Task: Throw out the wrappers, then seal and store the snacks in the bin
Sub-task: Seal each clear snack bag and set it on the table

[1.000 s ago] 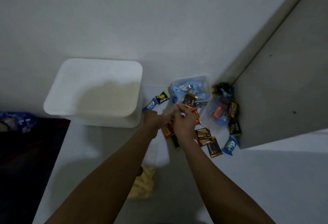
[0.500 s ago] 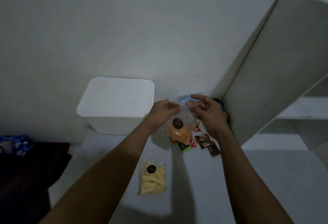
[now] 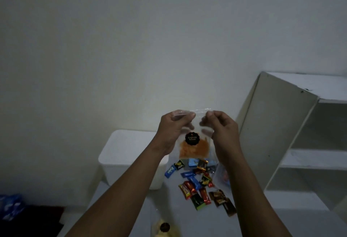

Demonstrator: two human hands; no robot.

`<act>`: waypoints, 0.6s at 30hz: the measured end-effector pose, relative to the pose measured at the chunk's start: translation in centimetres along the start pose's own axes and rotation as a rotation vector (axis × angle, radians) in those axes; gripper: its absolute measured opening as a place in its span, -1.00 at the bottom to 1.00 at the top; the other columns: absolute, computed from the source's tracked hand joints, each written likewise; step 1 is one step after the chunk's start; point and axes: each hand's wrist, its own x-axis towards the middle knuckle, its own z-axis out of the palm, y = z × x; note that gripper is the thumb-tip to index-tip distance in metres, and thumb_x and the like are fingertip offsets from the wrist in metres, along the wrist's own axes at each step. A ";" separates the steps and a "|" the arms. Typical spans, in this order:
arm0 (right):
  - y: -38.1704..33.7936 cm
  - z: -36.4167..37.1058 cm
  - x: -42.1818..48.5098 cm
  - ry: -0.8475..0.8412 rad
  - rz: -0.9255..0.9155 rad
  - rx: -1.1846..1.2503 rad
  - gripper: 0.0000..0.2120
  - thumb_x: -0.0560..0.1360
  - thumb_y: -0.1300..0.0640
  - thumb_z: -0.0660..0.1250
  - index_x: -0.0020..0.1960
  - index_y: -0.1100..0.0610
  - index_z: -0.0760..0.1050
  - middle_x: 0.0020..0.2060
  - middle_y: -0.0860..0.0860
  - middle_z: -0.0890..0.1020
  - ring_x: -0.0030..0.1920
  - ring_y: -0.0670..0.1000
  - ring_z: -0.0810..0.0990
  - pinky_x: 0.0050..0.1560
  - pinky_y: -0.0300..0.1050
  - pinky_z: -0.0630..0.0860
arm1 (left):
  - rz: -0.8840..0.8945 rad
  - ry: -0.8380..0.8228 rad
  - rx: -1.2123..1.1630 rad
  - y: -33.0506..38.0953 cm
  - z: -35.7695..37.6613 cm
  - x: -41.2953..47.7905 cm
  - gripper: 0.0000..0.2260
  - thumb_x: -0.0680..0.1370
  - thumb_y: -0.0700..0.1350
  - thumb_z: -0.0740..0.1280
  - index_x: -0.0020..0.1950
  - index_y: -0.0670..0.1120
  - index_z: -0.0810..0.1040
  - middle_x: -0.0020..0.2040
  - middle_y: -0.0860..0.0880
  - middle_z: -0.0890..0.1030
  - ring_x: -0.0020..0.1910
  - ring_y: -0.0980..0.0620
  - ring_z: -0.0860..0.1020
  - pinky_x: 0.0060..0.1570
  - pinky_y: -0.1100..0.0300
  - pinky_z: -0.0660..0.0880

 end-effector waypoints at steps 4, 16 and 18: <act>-2.4 1.3 -0.9 0.009 -0.072 0.041 -0.81 0.62 0.10 0.27 -0.02 0.19 0.58 -0.21 0.00 0.67 -0.12 -0.03 0.67 -0.05 -0.04 0.64 | 0.100 0.020 0.075 2.4 0.1 -0.9 -0.90 0.50 -0.16 0.46 -0.04 -0.17 0.66 -0.24 -0.10 0.65 -0.23 -0.03 0.59 -0.12 0.07 0.55; -4.0 2.2 -2.8 -0.020 -0.107 0.028 -0.88 0.55 0.13 0.38 -0.07 0.16 0.64 -0.22 0.05 0.69 -0.14 -0.03 0.65 0.06 0.07 0.59 | 0.216 0.067 0.177 4.6 0.0 -2.5 -0.93 0.51 -0.18 0.45 -0.12 -0.17 0.67 -0.30 -0.08 0.62 -0.24 -0.01 0.57 -0.03 -0.02 0.52; -4.1 2.0 -2.9 -0.034 -0.120 0.007 -0.87 0.56 0.14 0.37 -0.05 0.20 0.63 -0.20 0.10 0.69 -0.15 -0.03 0.64 0.03 0.03 0.58 | 0.223 0.043 0.202 4.7 0.3 -2.7 -0.91 0.51 -0.17 0.45 -0.13 -0.20 0.67 -0.29 -0.07 0.63 -0.22 0.00 0.58 0.01 -0.03 0.52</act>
